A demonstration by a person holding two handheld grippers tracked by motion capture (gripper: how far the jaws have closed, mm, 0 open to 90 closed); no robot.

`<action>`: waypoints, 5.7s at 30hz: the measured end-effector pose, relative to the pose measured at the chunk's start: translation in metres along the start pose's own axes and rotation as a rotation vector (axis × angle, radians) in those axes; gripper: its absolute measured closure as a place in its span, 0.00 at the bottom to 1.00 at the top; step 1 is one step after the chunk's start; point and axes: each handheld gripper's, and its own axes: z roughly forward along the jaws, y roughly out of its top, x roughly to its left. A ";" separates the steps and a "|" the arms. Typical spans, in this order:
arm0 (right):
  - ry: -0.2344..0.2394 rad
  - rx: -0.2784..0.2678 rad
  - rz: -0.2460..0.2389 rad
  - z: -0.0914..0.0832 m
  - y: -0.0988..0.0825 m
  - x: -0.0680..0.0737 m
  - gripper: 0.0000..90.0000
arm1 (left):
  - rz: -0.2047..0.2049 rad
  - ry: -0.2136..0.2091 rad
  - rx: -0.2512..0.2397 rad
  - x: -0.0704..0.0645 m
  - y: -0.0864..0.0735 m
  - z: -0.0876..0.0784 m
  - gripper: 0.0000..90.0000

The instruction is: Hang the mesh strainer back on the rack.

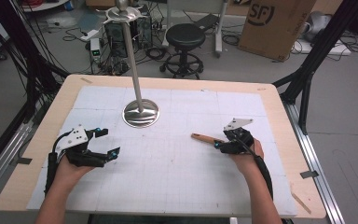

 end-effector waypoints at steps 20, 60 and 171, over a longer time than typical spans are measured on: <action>0.064 0.097 0.020 0.015 -0.001 -0.003 0.67 | 0.000 0.000 0.007 -0.001 -0.001 0.001 0.15; 0.072 0.286 0.001 0.020 0.019 -0.008 0.68 | 0.000 -0.002 0.007 0.000 0.000 0.001 0.15; 0.364 -0.509 -0.100 -0.059 0.192 0.007 0.76 | -0.001 -0.014 -0.017 0.000 0.005 -0.002 0.15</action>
